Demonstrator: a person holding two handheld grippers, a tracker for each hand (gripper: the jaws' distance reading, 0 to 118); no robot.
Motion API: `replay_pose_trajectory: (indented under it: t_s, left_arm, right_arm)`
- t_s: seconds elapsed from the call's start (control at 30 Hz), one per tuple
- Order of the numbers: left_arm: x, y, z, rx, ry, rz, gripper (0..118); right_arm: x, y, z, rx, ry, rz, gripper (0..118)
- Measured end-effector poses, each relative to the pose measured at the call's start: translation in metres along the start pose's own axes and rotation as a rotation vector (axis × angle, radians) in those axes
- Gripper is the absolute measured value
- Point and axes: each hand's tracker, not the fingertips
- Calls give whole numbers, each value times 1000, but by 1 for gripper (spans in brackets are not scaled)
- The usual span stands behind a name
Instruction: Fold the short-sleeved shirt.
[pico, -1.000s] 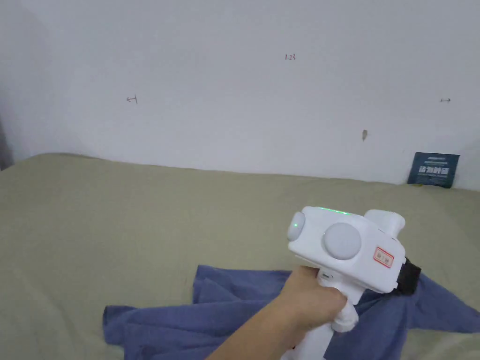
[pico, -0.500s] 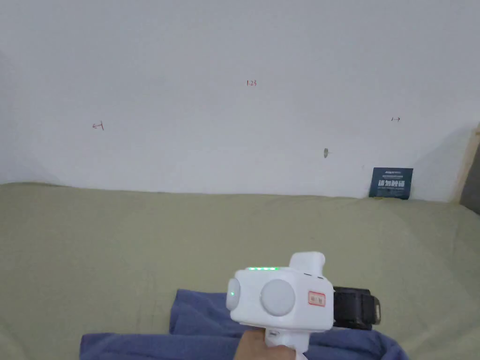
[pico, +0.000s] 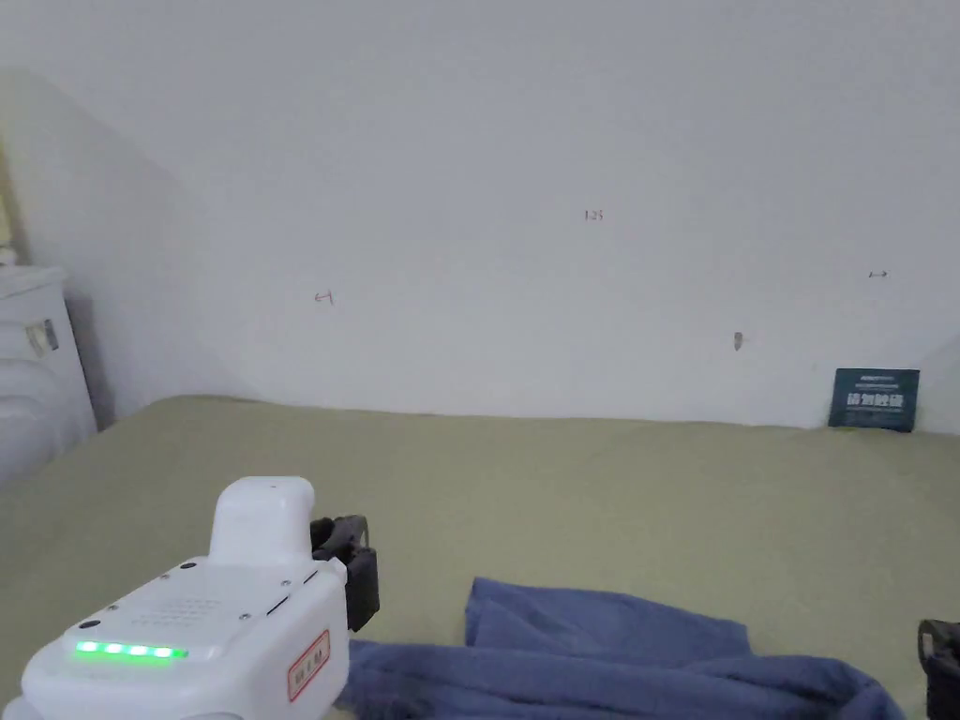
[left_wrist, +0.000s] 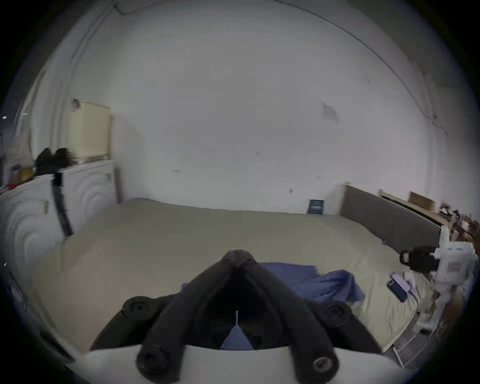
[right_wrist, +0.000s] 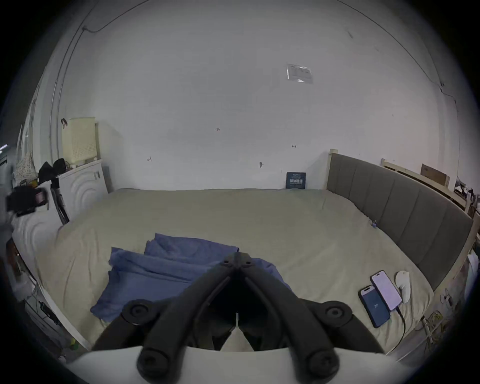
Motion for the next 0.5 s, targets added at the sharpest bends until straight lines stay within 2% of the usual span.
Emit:
replay_pose_trajectory:
  t_s: [0.13, 0.27, 0.5]
  left_arm:
    - [-11, -38, 41, -20, 131, 23, 0]
    - [-20, -56, 49, -58, 143, 82, 0]
    - [-25, -36, 20, -74, 113, 50, 0]
  right_arm:
    - [-6, -14, 8, 1, -10, -8, 1]
    - [-10, -29, 11, -41, 14, -14, 1]
    - [-11, -27, 16, -30, 16, -6, 1]
